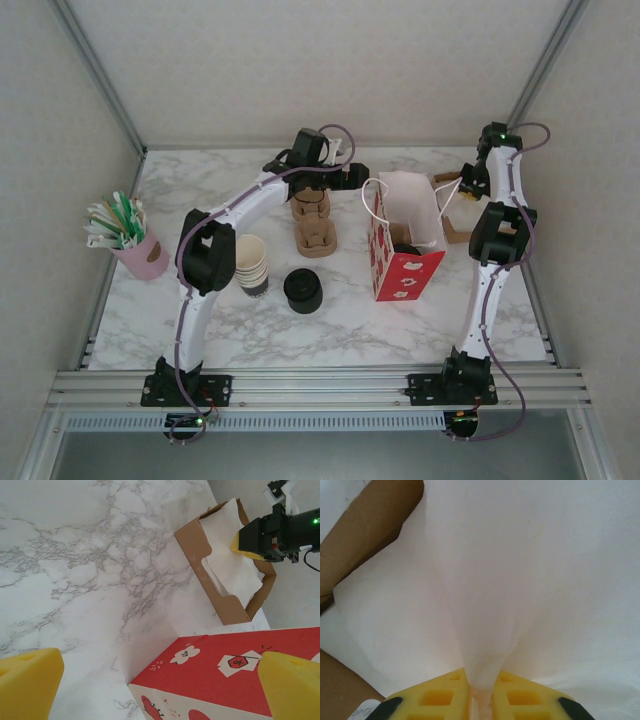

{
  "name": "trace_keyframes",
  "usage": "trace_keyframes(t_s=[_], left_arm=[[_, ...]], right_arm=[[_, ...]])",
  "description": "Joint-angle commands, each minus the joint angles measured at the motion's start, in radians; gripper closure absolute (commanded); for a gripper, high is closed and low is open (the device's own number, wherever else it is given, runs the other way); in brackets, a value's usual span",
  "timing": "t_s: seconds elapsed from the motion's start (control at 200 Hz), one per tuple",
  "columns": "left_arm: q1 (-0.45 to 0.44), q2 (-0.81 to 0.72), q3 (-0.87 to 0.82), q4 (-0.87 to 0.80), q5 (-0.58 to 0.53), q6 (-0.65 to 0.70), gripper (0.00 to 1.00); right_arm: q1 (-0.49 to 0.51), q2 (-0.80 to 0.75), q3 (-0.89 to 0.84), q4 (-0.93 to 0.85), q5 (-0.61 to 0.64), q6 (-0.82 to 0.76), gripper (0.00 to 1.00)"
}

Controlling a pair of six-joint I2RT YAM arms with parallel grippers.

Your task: Pack the takeout coffee

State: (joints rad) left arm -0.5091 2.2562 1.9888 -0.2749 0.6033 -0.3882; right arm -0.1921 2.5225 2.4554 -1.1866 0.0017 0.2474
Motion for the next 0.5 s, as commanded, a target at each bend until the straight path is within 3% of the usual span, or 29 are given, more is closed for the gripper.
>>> trace_keyframes(t_s=[0.0, 0.295, 0.496], left_arm=[[-0.005, -0.004, 0.034, -0.012, 0.004, 0.014, 0.0], [-0.005, -0.036, 0.022, 0.001, -0.009, 0.01, 0.0], [-0.005, -0.099, -0.027, 0.053, -0.022, -0.01, 0.0]], right_arm=[[-0.004, -0.053, 0.025, -0.011, -0.009, 0.002, 0.86], [-0.001, -0.164, -0.07, 0.058, -0.021, 0.009, 1.0], [0.0, -0.334, -0.235, 0.233, 0.003, 0.029, 1.0]])
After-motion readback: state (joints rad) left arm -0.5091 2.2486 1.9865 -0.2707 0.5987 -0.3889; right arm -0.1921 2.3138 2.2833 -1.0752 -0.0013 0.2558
